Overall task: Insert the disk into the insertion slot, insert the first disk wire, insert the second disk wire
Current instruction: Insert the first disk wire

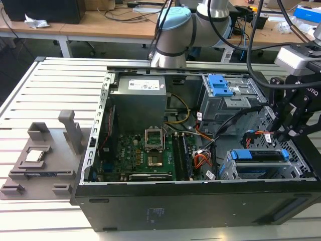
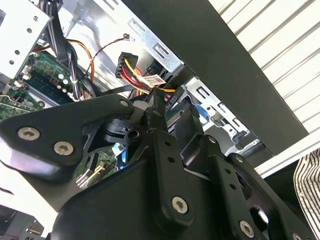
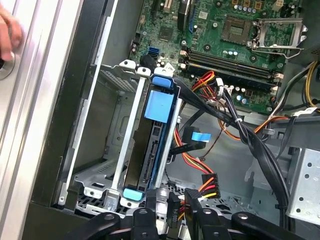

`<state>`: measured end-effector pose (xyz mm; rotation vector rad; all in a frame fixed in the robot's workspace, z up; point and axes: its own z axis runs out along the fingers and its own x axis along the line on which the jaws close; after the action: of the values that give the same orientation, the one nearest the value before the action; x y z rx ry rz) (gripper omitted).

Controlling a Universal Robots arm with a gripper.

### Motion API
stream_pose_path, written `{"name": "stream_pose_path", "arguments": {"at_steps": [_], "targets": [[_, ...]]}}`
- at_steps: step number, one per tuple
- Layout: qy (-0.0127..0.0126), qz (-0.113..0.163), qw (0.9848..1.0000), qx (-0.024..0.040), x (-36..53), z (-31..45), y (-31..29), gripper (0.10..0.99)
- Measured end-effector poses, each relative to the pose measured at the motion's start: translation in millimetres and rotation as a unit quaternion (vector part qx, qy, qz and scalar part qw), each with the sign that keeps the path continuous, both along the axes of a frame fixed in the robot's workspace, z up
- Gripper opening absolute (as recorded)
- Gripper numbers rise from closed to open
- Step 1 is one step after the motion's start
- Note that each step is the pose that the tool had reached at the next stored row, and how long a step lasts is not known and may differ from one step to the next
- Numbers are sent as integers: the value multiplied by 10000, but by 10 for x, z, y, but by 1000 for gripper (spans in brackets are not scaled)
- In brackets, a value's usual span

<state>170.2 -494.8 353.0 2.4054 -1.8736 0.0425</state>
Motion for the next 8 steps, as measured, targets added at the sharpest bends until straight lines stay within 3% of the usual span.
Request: {"name": "stream_pose_path", "arguments": {"at_steps": [2, 4, 8], "targets": [[0, 0, 10000, 0, 0, -1, 0, 349], [0, 0, 10000, 0, 0, -1, 1, 169], [0, 0, 10000, -1, 0, -1, 1, 169]]}}
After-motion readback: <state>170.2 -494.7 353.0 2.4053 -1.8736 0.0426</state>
